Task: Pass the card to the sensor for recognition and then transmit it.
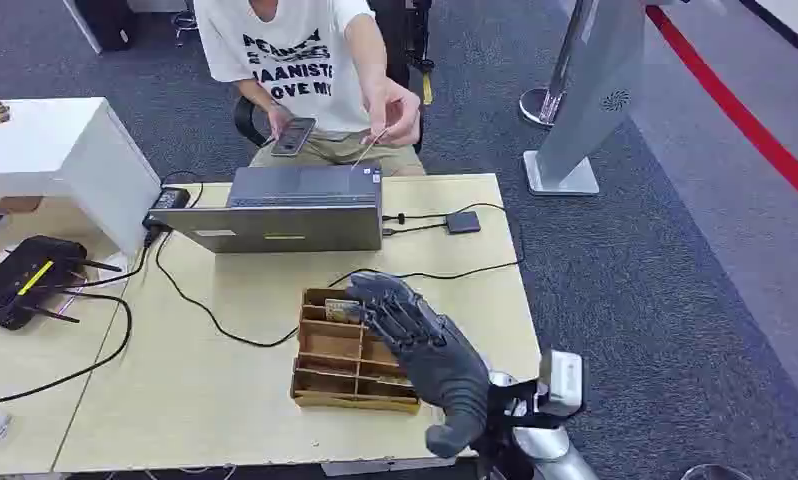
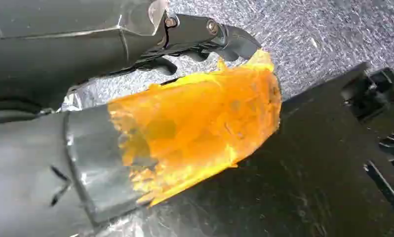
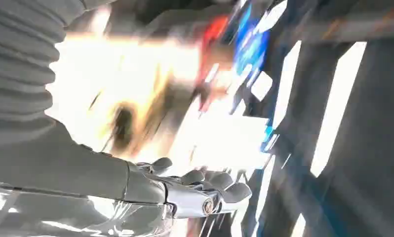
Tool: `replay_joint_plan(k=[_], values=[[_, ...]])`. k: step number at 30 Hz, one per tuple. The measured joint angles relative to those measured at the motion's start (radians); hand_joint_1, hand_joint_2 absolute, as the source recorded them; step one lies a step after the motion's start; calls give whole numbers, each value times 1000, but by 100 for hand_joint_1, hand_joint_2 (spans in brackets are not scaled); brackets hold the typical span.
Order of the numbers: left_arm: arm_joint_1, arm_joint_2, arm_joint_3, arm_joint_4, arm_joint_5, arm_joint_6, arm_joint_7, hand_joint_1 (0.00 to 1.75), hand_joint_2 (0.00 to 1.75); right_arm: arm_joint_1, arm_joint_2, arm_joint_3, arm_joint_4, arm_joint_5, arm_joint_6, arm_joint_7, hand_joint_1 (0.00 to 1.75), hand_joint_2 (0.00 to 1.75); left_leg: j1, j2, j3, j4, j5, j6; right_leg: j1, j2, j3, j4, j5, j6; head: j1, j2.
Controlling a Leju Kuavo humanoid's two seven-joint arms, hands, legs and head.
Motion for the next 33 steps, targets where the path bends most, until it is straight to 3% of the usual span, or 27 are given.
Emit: replay_joint_plan(k=[1, 5, 8, 12, 15, 20, 25, 33], values=[[4, 0, 0, 0, 5, 3, -2, 0, 0, -3, -1, 0, 0, 24, -45, 2, 0, 175, 0, 0, 0, 0, 0, 0, 0, 0, 0, 0, 0, 0, 0, 0], [15, 0, 0, 0, 26, 8, -3, 0, 0, -18, -3, 1, -30, 262, -384, 30, 0, 175, 0, 0, 0, 0, 0, 0, 0, 0, 0, 0, 0, 0, 0, 0], [18, 0, 0, 0, 35, 8, -3, 0, 0, -34, -3, 3, -52, 427, -599, 60, 0, 175, 0, 0, 0, 0, 0, 0, 0, 0, 0, 0, 0, 0, 0, 0], [19, 0, 0, 0, 33, 3, -3, 0, 0, -68, -3, 16, -64, 678, -827, 126, 0, 175, 0, 0, 0, 0, 0, 0, 0, 0, 0, 0, 0, 0, 0, 0], [19, -1, 0, 0, 18, -9, -3, 0, 0, -107, -3, 21, -62, 862, -944, 195, 0, 175, 0, 0, 0, 0, 0, 0, 0, 0, 0, 0, 0, 0, 0, 0], [17, -3, 0, 0, -6, -28, -2, 0, 0, -189, -4, 24, -20, 1125, -1021, 304, 0, 175, 0, 0, 0, 0, 0, 0, 0, 0, 0, 0, 0, 0, 0, 0], [13, -3, 0, 0, -34, -44, 10, 0, 0, -273, -4, 29, 54, 1325, -1016, 392, 0, 175, 0, 0, 0, 0, 1, 1, 0, 0, 0, 0, 0, 0, 0, 0], [1, -3, 0, 0, -63, -65, 13, 0, 0, -398, -8, 44, 206, 1477, -992, 455, 0, 175, 0, 0, 0, 0, 1, 1, 0, 0, 0, 0, 1, 0, 0, 0]])
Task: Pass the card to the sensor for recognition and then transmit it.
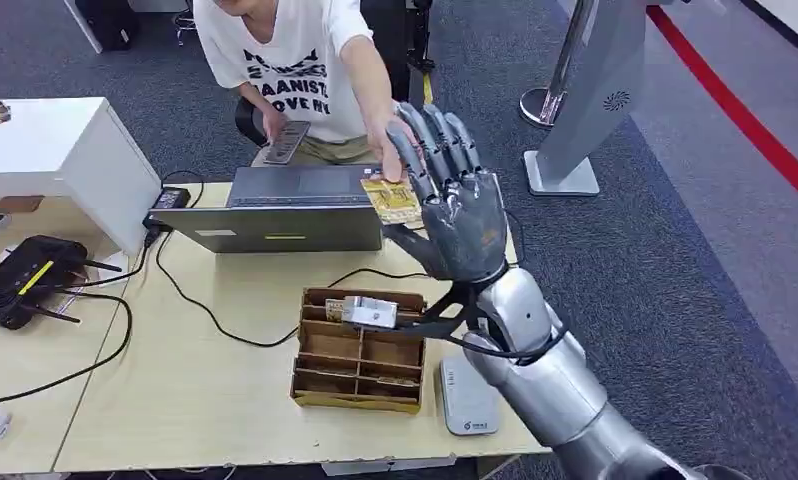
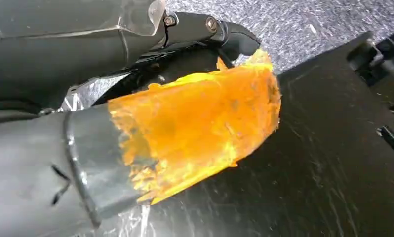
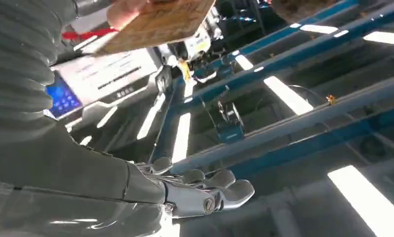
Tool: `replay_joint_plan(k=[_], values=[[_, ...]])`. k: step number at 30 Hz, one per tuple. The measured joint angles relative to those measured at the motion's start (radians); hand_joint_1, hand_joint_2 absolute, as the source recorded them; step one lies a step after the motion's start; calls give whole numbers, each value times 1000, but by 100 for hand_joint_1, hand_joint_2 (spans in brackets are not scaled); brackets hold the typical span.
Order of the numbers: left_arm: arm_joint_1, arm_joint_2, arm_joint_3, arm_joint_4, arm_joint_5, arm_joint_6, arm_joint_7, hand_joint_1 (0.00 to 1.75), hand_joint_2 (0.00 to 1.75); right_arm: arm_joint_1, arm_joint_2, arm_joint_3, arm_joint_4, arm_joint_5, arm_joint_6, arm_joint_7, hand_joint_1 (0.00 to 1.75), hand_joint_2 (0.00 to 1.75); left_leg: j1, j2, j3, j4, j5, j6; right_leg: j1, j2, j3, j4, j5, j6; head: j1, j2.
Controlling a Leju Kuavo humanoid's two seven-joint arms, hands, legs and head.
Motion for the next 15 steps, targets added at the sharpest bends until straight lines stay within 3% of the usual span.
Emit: replay_joint_plan(k=[1, 2, 3, 6, 15], values=[[0, 0, 0, 0, -2, -2, 0, 0, 0, -12, 0, 3, 16, 11, 6, 5, 16, 175, 0, 0, 0, 0, 0, 0, 0, 0, 0, 0, 0, 0, -1, 0], [-1, 0, 0, 0, -4, -4, 0, 0, 0, -25, -1, 5, 34, 19, 9, 9, 16, 175, 0, 0, 0, 0, 0, 0, 0, 0, 0, 0, 0, 0, -1, 0], [-2, 1, 0, 0, -6, -6, 0, 0, 0, -34, -3, 7, 49, 20, 11, 10, 138, 175, 0, 0, 0, 0, 0, 0, 0, 0, 0, 0, 0, 0, 0, 0], [-2, 2, 0, 0, -7, -9, 0, 0, 0, -50, -5, 12, 86, 22, 15, 11, 175, 175, 0, 0, 0, 0, 0, 0, 0, 0, 0, 0, 0, 0, -1, 0], [-2, 4, 0, 0, -6, -10, -1, 0, 0, -55, -7, 27, 127, 17, 18, 18, 173, 175, 0, 0, 0, 0, 0, 0, 0, 0, 0, 0, 0, 0, -1, 0]])
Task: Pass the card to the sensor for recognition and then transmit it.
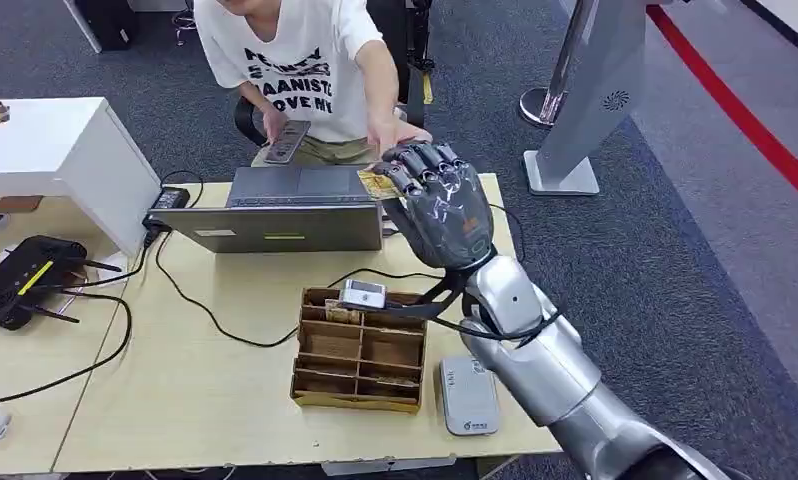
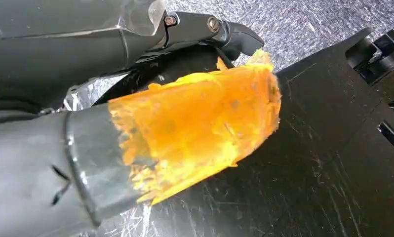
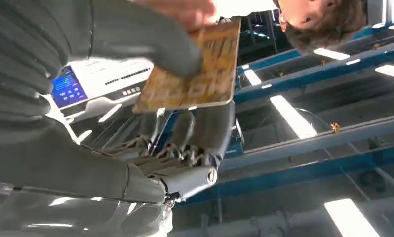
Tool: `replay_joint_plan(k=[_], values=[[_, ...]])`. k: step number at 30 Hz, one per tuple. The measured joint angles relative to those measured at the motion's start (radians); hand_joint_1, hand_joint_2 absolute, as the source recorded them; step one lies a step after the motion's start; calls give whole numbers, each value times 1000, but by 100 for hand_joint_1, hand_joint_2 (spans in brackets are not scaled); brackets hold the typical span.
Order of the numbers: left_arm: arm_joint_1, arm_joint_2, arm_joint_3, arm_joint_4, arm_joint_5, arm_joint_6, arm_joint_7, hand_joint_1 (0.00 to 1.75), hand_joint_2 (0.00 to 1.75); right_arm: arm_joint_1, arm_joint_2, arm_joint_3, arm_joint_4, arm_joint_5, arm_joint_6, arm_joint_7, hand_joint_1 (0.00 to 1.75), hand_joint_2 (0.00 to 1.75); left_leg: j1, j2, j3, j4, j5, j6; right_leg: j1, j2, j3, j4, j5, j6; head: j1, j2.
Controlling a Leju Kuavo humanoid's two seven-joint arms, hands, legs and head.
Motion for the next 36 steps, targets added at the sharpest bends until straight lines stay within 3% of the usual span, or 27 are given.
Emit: replay_joint_plan(k=[25, 30, 32, 36], values=[[0, 1, 0, 0, 1, 0, 0, 0, 0, 0, 0, 14, 25, -2, 10, 2, 175, 175, 0, 0, 0, 0, 0, 0, 0, 0, 0, 0, 0, 0, 0, 0], [0, 1, 0, 0, 5, 4, 0, 0, 0, 2, 0, 22, 29, -51, 30, -3, 175, 175, 0, 0, 0, 0, 0, 0, 0, 0, 0, 0, 0, 0, 0, 0], [0, 1, 0, 0, 12, 9, 0, 0, 0, 10, 0, 24, 26, -125, 47, -26, 175, 175, 0, 0, 0, 0, 0, 0, 0, 0, 0, 0, 0, 0, 0, 0], [6, 1, 0, 0, 39, 32, -10, 0, 0, 80, 22, -2, -48, -579, 183, -114, 175, 175, 0, 0, 0, 0, 0, 0, 0, 0, 0, 0, 0, 0, 0, 0]])
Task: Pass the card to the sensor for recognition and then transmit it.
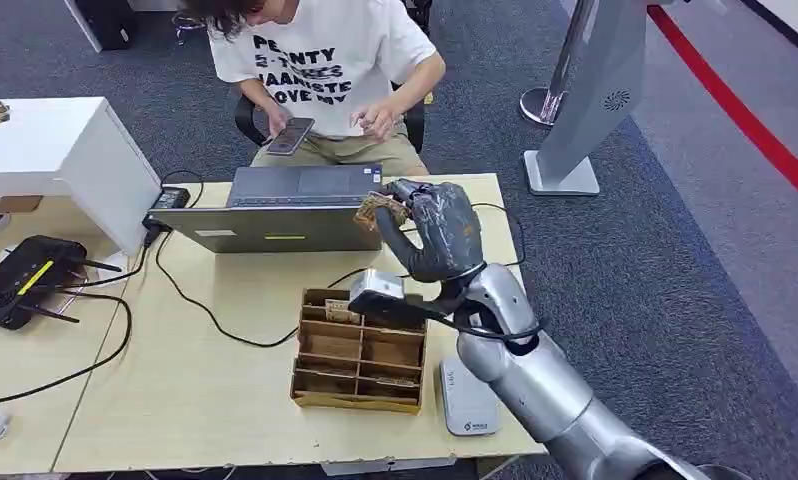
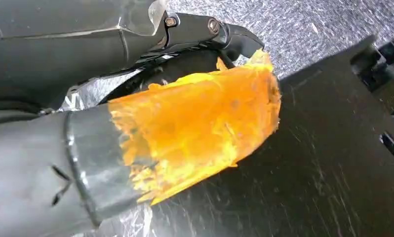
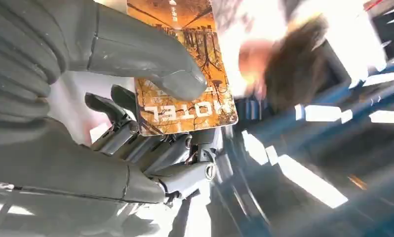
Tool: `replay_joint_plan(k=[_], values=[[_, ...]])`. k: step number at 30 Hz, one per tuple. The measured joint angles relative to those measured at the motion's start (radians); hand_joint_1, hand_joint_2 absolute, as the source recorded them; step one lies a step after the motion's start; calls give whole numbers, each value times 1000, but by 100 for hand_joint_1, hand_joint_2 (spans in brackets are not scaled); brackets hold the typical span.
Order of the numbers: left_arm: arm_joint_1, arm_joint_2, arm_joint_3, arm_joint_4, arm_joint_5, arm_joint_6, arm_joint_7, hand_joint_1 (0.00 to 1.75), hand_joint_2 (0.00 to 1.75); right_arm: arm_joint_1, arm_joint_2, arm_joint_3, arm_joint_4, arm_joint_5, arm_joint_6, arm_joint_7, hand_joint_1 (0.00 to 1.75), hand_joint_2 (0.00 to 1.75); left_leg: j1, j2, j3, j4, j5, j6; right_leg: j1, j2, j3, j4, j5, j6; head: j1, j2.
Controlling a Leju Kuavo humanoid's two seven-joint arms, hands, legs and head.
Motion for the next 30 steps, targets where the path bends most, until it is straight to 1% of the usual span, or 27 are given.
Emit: replay_joint_plan(k=[1, 2, 3, 4, 6, 8, 10, 13, 16, 21, 24, 27, 30], values=[[2, 0, 0, 0, 5, 4, -2, 0, 0, 20, 6, -13, -30, -133, 45, -14, 175, 175, 0, 0, 0, 0, 0, 0, 0, 0, 0, 0, 0, 0, 0, 0], [4, 0, 0, 0, 9, 7, -4, 0, 0, 38, 10, -21, -51, -217, 75, -21, 175, 175, 0, 0, 0, 0, 0, 0, 0, 0, 0, 0, 0, 0, 0, 0], [6, 0, 0, 0, 14, 12, -7, 0, 0, 56, 11, -35, -80, -348, 121, -30, 175, 175, 0, 0, 0, 0, 0, 0, 0, 0, 0, 0, 0, 0, 0, 0], [8, 0, 0, 0, 16, 13, -10, 0, 0, 71, 12, -46, -101, -437, 154, -35, 175, 175, 0, 0, 0, 0, 0, 0, 0, 0, -1, 0, 0, 0, 0, 0], [12, 0, 0, 0, 25, 19, -15, 0, 0, 109, 11, -75, -144, -663, 232, -45, 175, 175, 0, 0, 0, 0, 0, 0, 0, 0, -1, 0, -1, 0, 1, 0], [14, 2, 0, 0, 34, 22, -19, 0, 0, 145, 6, -104, -171, -816, 284, -56, 175, 175, 0, 0, -1, 0, 0, 0, 0, 0, 0, -1, -1, 0, 0, 0], [15, 3, 2, 0, 45, 28, -22, 0, 0, 186, -10, -134, -191, -898, 305, -65, 175, 175, 0, 0, -1, 0, 0, 0, 0, -1, 0, -1, -1, 0, 0, 0], [17, 4, 4, 0, 62, 38, -23, 0, 0, 254, -34, -180, -207, -959, 315, -82, 175, 175, 0, 0, -1, 0, 0, 0, 0, -1, 0, -1, 0, 0, 0, 0], [20, 4, 9, 0, 76, 48, -24, 0, 0, 314, -58, -223, -217, -968, 312, -103, 175, 175, 0, 0, -1, 0, 0, 0, 0, -1, -1, -1, 0, 0, 0, 0], [28, 5, 20, 0, 99, 55, -32, 0, 0, 439, -114, -296, -226, -889, 281, -127, 175, 175, 0, -2, -1, 0, -1, 0, 0, -2, 0, -2, -1, 0, 0, 0], [32, 6, 28, 0, 106, 58, -34, 0, 0, 511, -140, -331, -225, -860, 278, -127, 175, 175, 0, -1, -2, 0, -1, 0, 0, -2, -1, -2, -1, 0, 0, 0], [33, 8, 35, 0, 111, 63, -34, 0, 0, 572, -155, -353, -221, -835, 274, -125, 175, 175, 0, -1, -2, 0, -3, 0, 0, -2, -1, -2, -1, 0, 0, 0], [33, 9, 36, 0, 112, 66, -31, 0, 0, 606, -162, -364, -215, -819, 269, -118, 175, 175, 0, -1, -1, 0, -3, 0, 0, -2, -1, -2, -1, 0, 0, 0]])
